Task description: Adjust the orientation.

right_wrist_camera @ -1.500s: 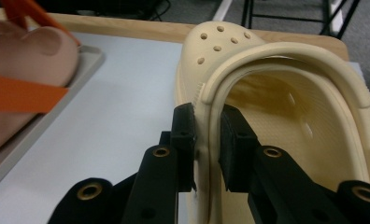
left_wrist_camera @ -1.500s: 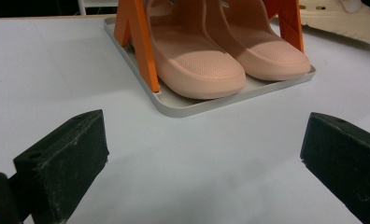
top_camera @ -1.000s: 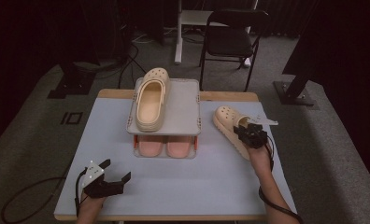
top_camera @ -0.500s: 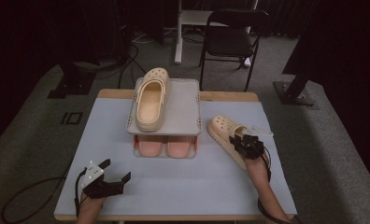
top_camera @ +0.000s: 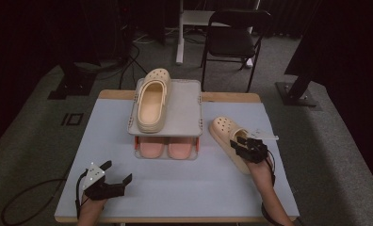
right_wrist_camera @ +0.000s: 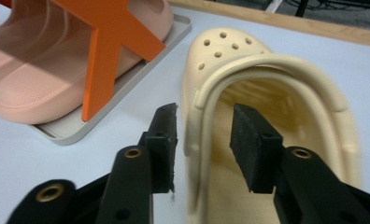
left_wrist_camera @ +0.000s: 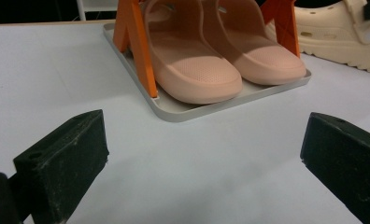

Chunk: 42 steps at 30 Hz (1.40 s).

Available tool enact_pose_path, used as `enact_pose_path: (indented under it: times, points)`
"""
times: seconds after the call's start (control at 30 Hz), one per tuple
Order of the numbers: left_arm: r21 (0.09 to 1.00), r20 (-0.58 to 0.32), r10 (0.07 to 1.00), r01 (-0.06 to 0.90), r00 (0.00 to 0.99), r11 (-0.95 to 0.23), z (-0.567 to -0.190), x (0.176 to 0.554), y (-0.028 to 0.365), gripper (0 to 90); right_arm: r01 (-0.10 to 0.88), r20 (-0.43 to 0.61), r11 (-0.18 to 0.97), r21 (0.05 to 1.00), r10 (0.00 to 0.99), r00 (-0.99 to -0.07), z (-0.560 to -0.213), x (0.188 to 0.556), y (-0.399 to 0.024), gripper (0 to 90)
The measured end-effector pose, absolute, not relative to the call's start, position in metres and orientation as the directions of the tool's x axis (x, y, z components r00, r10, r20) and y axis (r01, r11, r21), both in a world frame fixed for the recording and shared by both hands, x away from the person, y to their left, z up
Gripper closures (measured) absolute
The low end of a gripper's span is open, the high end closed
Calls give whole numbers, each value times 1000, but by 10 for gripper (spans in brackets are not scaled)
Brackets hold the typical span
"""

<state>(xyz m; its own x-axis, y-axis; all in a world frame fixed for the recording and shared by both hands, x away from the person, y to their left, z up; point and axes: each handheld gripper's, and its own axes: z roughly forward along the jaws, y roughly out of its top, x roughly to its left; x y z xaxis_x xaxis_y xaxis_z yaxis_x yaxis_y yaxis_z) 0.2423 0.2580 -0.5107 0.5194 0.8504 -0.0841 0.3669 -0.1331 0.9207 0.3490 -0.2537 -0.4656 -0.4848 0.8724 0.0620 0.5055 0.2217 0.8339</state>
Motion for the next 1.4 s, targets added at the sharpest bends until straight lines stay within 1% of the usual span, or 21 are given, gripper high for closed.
enact_pose_path:
  times: [0.03,0.13,0.17,0.4,0.57,0.73,0.87,0.9,1.03,1.1,1.2,1.3,1.4]
  points:
    - [921,-86,850,367,520,-132,-511,242,258,9,504,62,222,835,871,-487,-464,348,-256,582]
    - [922,-85,850,365,520,-131,-511,242,257,9,494,52,222,841,875,-482,-461,346,-261,578]
    - [921,-84,851,366,519,-133,-511,242,257,9,488,56,206,848,881,-469,-459,344,-270,566]
    - [919,-85,850,371,520,-135,-511,243,257,9,496,67,160,854,910,-408,-460,347,-294,526]
    - [920,-85,850,369,519,-133,-512,243,257,9,519,61,164,839,919,-389,-466,356,-301,530]
    - [919,-90,852,373,516,-129,-512,243,258,9,532,70,165,830,917,-393,-471,362,-301,533]
    - [918,-88,851,375,517,-133,-513,244,258,9,550,74,168,818,918,-390,-475,369,-300,581]
    - [918,-88,851,375,517,-133,-513,244,258,9,550,74,168,818,918,-390,-475,369,-300,581]
    - [916,-90,850,378,518,-133,-513,244,258,9,576,64,193,794,916,-395,-480,380,-300,621]
    - [916,-90,851,379,518,-134,-513,244,258,9,586,52,207,784,918,-394,-483,384,-298,672]
    - [915,-91,852,380,516,-133,-513,244,258,9,591,54,204,780,920,-388,-486,388,-298,723]
    - [917,-93,853,378,514,-128,-513,244,258,9,594,76,190,782,917,-393,-487,389,-301,738]
    - [917,-91,853,377,514,-130,-513,244,258,9,597,72,193,779,918,-391,-486,389,-301,753]
